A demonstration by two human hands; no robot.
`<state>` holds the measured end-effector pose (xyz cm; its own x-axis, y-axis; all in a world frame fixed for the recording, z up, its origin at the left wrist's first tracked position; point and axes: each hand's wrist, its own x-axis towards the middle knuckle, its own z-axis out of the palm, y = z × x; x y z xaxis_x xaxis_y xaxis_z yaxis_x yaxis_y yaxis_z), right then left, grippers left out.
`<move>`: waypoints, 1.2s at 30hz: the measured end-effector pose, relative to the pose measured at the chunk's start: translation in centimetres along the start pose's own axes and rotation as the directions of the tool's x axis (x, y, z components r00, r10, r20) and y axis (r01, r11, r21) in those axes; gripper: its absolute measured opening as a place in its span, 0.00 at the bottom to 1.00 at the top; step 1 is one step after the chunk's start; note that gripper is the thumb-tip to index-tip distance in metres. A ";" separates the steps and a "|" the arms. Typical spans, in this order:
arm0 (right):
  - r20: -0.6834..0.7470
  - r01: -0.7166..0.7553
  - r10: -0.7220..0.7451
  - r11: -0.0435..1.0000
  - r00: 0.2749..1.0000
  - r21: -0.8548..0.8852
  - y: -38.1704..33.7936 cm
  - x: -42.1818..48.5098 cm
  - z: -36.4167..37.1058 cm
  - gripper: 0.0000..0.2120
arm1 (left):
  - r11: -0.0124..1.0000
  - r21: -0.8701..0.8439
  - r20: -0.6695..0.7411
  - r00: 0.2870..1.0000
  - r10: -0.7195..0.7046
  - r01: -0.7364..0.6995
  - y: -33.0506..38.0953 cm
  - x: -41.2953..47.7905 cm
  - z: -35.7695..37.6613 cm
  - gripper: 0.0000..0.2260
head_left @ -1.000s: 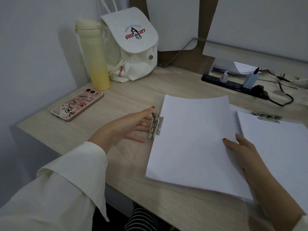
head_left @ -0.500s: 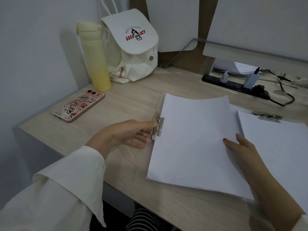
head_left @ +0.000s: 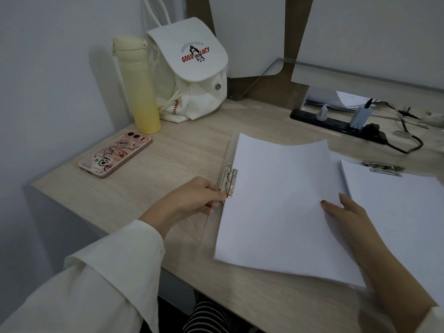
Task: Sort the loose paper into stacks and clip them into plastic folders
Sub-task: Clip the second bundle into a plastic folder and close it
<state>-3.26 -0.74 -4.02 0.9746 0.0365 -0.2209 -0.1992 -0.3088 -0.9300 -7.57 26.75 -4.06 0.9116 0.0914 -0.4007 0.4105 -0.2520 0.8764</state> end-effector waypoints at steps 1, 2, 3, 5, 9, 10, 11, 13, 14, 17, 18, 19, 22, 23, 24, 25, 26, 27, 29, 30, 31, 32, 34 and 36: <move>0.004 0.000 0.000 1.000 1.000 -0.005 -0.1 -0.1 0.0 0.07 | 1.000 -0.009 0.001 1.000 0.010 -0.010 -0.1 -0.1 -0.1 0.05; 0.000 0.000 0.000 1.000 1.000 -0.009 0.0 0.0 0.0 0.07 | 0.999 -0.027 0.008 1.000 0.020 -0.020 -0.1 -0.2 -0.2 0.05; -0.002 0.001 -0.001 1.000 1.000 -0.015 0.0 0.0 0.1 0.07 | 0.998 -0.050 0.020 0.999 0.029 -0.028 -0.2 -0.3 -0.3 0.04; 0.002 0.005 -0.005 1.000 1.000 -0.027 0.0 -0.1 0.1 0.06 | 0.996 -0.087 0.049 0.998 0.042 -0.038 -0.3 -0.4 -0.7 0.04; -0.053 0.035 -0.036 0.999 0.998 -0.031 -0.4 -0.2 0.2 0.17 | 0.991 -0.125 0.074 0.996 0.059 -0.049 -0.8 -0.6 -0.8 0.05; -0.069 0.042 -0.047 0.997 0.997 -0.069 -0.3 0.0 0.2 0.21 | 0.988 -0.143 0.072 0.995 0.063 -0.052 -0.9 -0.6 -0.7 0.06; -0.078 0.042 -0.053 0.991 0.996 -0.130 -0.5 0.0 0.4 0.24 | 0.985 -0.165 0.064 0.996 0.062 -0.051 -1.0 -0.6 -0.6 0.06; -0.110 0.052 -0.097 0.936 0.989 -0.349 -0.3 0.3 0.6 0.27 | 0.980 -0.193 0.037 0.998 0.057 -0.049 -1.2 -0.7 -0.2 0.06; -0.108 0.075 -0.143 0.875 0.984 -0.478 -0.2 0.2 0.5 0.28 | 0.976 -0.211 0.020 0.998 0.052 -0.047 -1.0 -0.9 0.0 0.06; -0.051 0.153 -0.269 0.682 0.962 -0.716 0.2 -0.1 0.5 0.27 | 0.964 -0.257 -0.031 0.998 0.062 -0.068 -0.3 -1.8 0.7 0.08; -0.010 0.171 -0.264 0.652 0.964 -0.739 0.2 -0.3 0.7 0.26 | 0.962 -0.257 -0.059 0.995 0.081 -0.094 0.2 -2.1 0.8 0.10; 0.026 0.180 -0.243 0.637 0.970 -0.750 0.3 -0.4 0.8 0.23 | 0.961 -0.247 -0.091 0.990 0.107 -0.126 0.9 -2.4 0.9 0.11; 0.135 0.231 -0.201 0.602 0.970 -0.764 0.3 -0.7 0.9 0.22 | 0.940 -0.228 -0.169 0.961 0.220 -0.255 4.0 -3.9 1.5 0.12; 0.168 0.258 -0.203 0.593 0.965 -0.763 0.2 -0.7 0.9 0.21 | 0.923 -0.243 -0.165 0.950 0.263 -0.298 5.0 -4.3 1.7 0.13; 0.165 0.282 -0.240 0.620 0.957 -0.732 -0.2 -0.8 0.9 0.18 | 0.904 -0.262 -0.133 0.940 0.313 -0.338 6.0 -4.7 2.0 0.15; 0.149 0.333 -0.326 0.636 0.934 -0.696 -0.6 -0.8 0.9 0.12 | 0.884 -0.294 -0.087 0.932 0.353 -0.363 7.2 -5.2 2.5 0.18; 0.097 0.370 -0.411 0.664 0.907 -0.650 -1.2 -0.9 1.0 0.10 | 0.870 -0.312 -0.043 0.920 0.389 -0.382 8.3 -5.6 3.1 0.20; 0.068 0.394 -0.459 0.665 0.886 -0.635 -1.5 -0.8 0.7 0.12 | 0.861 -0.313 -0.012 0.908 0.418 -0.400 9.7 -5.9 4.2 0.22; 0.099 0.324 -0.317 0.810 0.943 -0.488 -2.5 -1.0 0.0 0.14 | 0.845 -0.292 0.022 0.881 0.474 -0.447 11.9 -6.5 6.4 0.17; 0.145 0.231 -0.191 0.906 0.971 -0.353 -2.9 -1.1 -0.6 0.13 | 0.825 -0.269 0.050 0.848 0.528 -0.497 12.0 -6.6 7.2 0.11; 0.202 0.110 -0.075 0.979 0.977 -0.171 -3.0 -0.9 -1.4 0.12 | 0.815 -0.238 0.050 0.832 0.553 -0.528 12.4 -6.5 8.1 0.05; 0.259 -0.004 0.005 1.000 0.966 -0.004 -3.4 -1.0 -2.5 0.17 | 0.811 -0.212 0.054 0.822 0.567 -0.546 13.1 -6.5 9.3 0.05; 0.362 -0.162 0.042 0.938 0.931 0.307 -4.1 -1.8 -5.1 0.25 | 0.799 -0.168 0.120 0.793 0.597 -0.577 14.1 -6.9 11.7 0.11; 0.413 -0.246 -0.012 0.786 0.911 0.567 -4.5 -2.7 -7.8 0.27 | 0.777 -0.140 0.173 0.758 0.629 -0.613 14.2 -7.0 13.4 0.14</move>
<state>-4.16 -6.91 3.02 0.8476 0.4299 -0.3110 -0.4548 0.2868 -0.8432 -8.39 9.61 7.63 0.9455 -0.2555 0.2016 -0.2373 -0.1172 0.9643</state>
